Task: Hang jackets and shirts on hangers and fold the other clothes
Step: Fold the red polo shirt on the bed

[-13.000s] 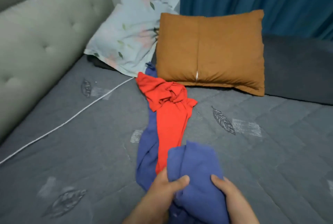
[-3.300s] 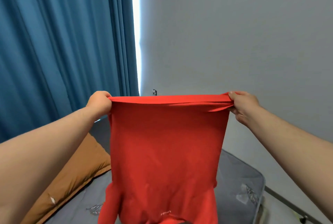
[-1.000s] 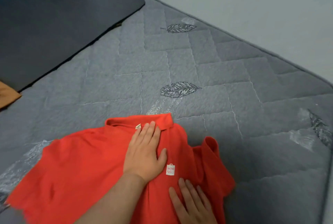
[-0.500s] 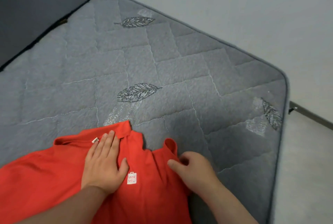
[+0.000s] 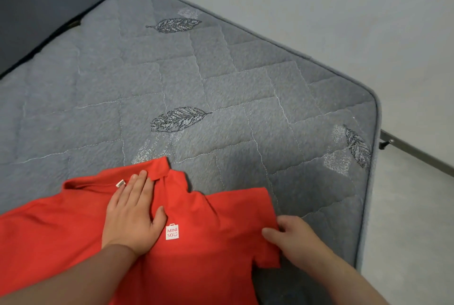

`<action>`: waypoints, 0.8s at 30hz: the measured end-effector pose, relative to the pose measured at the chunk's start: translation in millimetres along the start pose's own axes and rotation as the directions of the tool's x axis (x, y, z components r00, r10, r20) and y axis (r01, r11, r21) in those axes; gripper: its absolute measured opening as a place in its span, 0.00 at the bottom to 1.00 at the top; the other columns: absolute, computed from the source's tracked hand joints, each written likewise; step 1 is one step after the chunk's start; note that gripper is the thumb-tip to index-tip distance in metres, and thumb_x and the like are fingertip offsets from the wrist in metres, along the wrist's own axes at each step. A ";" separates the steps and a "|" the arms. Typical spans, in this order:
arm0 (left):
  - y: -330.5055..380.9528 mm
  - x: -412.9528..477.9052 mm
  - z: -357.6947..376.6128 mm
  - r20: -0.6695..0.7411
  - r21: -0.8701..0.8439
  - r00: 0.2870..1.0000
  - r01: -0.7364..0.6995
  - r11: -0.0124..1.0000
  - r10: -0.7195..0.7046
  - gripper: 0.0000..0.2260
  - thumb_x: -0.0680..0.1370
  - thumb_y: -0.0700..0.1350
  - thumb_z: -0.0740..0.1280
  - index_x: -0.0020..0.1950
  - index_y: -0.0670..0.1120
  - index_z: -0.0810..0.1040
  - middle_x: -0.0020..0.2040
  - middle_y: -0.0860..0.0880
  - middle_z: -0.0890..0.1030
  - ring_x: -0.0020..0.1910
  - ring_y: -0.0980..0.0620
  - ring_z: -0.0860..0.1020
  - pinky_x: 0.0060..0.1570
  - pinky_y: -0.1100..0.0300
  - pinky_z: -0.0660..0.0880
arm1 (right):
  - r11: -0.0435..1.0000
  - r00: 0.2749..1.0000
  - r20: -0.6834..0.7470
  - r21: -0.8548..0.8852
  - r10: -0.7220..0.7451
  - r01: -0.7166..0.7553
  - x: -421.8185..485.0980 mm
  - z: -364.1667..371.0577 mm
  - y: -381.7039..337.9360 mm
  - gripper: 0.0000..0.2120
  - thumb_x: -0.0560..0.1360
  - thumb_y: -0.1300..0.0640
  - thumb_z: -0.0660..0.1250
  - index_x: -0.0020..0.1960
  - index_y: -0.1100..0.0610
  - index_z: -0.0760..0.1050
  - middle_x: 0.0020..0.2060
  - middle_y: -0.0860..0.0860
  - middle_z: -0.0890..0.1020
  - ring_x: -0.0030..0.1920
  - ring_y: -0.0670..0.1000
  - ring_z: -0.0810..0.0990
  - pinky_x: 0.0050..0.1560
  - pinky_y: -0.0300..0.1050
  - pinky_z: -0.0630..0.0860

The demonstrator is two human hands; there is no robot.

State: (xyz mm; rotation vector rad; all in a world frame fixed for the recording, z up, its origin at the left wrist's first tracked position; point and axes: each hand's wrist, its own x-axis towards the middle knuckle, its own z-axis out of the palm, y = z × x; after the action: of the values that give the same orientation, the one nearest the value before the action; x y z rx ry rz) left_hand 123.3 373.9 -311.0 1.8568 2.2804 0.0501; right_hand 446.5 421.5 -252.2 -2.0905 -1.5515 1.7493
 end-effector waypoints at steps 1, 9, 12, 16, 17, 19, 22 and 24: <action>0.2 -0.3 -0.3 -0.004 -0.004 1.000 -0.001 1.000 0.001 0.31 0.70 0.56 0.56 0.67 0.38 0.74 0.72 0.40 0.70 0.70 0.42 0.68 0.72 0.46 0.57 | 0.997 0.997 -0.048 0.053 0.054 -0.051 -2.6 -3.1 5.0 0.10 0.74 0.56 0.70 0.39 0.62 0.77 0.26 0.50 0.76 0.27 0.47 0.74 0.30 0.43 0.72; 1.1 0.1 -2.3 -0.010 -0.003 1.000 0.007 1.000 -0.007 0.31 0.70 0.56 0.56 0.68 0.39 0.74 0.71 0.40 0.71 0.70 0.42 0.69 0.71 0.48 0.57 | 0.851 0.998 -0.017 0.524 0.061 -0.043 -23.7 12.6 -0.9 0.15 0.72 0.69 0.72 0.53 0.54 0.77 0.36 0.54 0.85 0.36 0.53 0.82 0.33 0.50 0.80; 1.0 0.1 -2.9 0.000 0.000 1.000 0.005 1.000 -0.005 0.31 0.70 0.56 0.57 0.68 0.39 0.73 0.71 0.41 0.70 0.70 0.42 0.69 0.71 0.48 0.57 | 0.806 0.990 -0.139 0.586 -0.005 0.086 -21.8 24.4 -15.6 0.30 0.66 0.72 0.70 0.64 0.51 0.75 0.43 0.49 0.87 0.41 0.48 0.83 0.39 0.43 0.80; 0.1 0.7 -2.5 -0.003 0.007 1.000 0.006 1.000 -0.006 0.32 0.70 0.56 0.57 0.68 0.39 0.73 0.71 0.40 0.71 0.70 0.43 0.68 0.71 0.47 0.58 | 0.926 0.920 -0.217 0.119 -0.327 0.357 -47.9 60.7 -57.9 0.35 0.68 0.61 0.68 0.68 0.33 0.65 0.46 0.39 0.81 0.40 0.37 0.78 0.46 0.27 0.73; 0.1 0.2 -2.6 0.003 0.009 1.000 0.002 1.000 -0.002 0.32 0.70 0.56 0.57 0.68 0.39 0.73 0.71 0.40 0.70 0.70 0.43 0.68 0.71 0.47 0.58 | 0.924 0.919 -0.101 -0.011 -0.380 0.381 -53.7 76.5 -64.9 0.37 0.66 0.50 0.68 0.71 0.31 0.58 0.50 0.38 0.76 0.44 0.36 0.77 0.50 0.27 0.71; -0.4 0.5 -3.8 0.009 0.009 1.000 0.002 1.000 -0.002 0.32 0.71 0.56 0.57 0.69 0.39 0.73 0.72 0.41 0.70 0.71 0.43 0.68 0.71 0.47 0.58 | 0.905 0.920 0.151 -0.179 -0.361 0.385 -52.4 104.0 -66.5 0.40 0.68 0.41 0.65 0.76 0.38 0.53 0.62 0.38 0.69 0.55 0.35 0.74 0.62 0.32 0.68; -1.0 -0.6 -3.9 0.011 0.012 1.000 0.006 1.000 -0.006 0.30 0.71 0.55 0.57 0.69 0.40 0.73 0.72 0.41 0.70 0.70 0.43 0.69 0.70 0.49 0.56 | 0.786 0.855 0.068 -0.360 -0.515 0.502 -37.1 120.7 -50.7 0.26 0.74 0.50 0.63 0.72 0.47 0.68 0.69 0.40 0.69 0.63 0.41 0.74 0.65 0.38 0.68; -1.7 -0.6 -4.5 0.005 0.011 1.000 0.009 1.000 -0.009 0.29 0.73 0.54 0.56 0.69 0.40 0.73 0.72 0.41 0.70 0.70 0.43 0.69 0.70 0.50 0.56 | 0.655 0.719 -0.086 -0.497 -0.690 0.569 -25.1 119.8 -42.9 0.23 0.70 0.50 0.63 0.65 0.50 0.77 0.67 0.45 0.75 0.63 0.47 0.76 0.64 0.46 0.70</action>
State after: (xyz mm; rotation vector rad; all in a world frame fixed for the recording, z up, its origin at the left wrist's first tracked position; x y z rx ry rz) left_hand 121.0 373.4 -306.7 1.8495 2.2901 0.0315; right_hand 331.7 361.1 -255.1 -1.4726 -2.3522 0.8793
